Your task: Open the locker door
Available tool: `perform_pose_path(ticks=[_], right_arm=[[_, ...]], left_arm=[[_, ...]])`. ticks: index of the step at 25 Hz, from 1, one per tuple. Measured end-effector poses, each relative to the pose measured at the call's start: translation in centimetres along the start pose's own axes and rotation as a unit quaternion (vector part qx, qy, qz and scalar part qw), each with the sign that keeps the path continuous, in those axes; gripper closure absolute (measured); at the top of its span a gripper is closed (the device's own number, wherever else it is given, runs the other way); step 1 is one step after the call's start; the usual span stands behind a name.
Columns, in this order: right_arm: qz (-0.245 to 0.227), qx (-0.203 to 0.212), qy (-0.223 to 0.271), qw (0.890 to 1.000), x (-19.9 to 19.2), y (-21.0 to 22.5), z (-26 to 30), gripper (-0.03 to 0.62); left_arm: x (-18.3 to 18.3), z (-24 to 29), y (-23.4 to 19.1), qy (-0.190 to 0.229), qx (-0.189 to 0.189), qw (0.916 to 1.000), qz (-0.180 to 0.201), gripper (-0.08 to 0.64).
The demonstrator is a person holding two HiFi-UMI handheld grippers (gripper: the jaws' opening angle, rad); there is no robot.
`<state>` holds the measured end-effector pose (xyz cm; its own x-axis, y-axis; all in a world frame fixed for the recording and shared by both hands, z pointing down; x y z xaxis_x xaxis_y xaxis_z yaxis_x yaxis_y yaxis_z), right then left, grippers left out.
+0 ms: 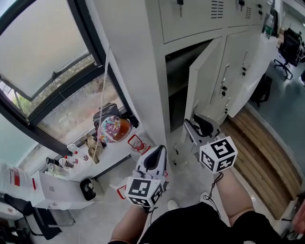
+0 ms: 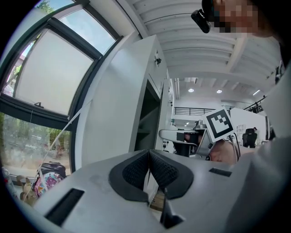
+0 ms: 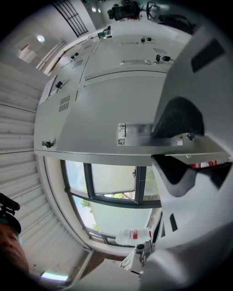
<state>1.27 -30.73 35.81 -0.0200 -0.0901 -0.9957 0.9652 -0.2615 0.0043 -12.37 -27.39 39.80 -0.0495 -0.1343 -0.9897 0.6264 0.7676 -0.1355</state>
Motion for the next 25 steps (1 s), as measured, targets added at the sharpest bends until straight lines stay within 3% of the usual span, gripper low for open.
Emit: perform_pose_path(ticks=[9, 25], right_arm=[[0.003, 0.036, -0.001, 0.999, -0.3, 1.9, -3.9, 0.408], [-0.003, -0.035, -0.011, 0.999, -0.7, 6.5, -9.3, 0.399]], left_arm=[[0.1, 1.3, 4.0, -0.001, -0.032, 0.9995, 0.008, 0.543], [0.2, 2.4, 8.5, -0.004, -0.065, 0.9977, 0.016, 0.543]])
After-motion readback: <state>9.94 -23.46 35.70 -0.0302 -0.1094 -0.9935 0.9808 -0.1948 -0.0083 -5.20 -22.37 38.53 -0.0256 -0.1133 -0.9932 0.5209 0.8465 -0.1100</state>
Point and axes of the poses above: the fingertips, and each gripper's own axes: z forward along the fingers, y to its right, x out of its top, the point moved 2 cm from there along -z, backward along the fingers, and after that the axes turned 2 degrees about z, right-handed, at the moved point
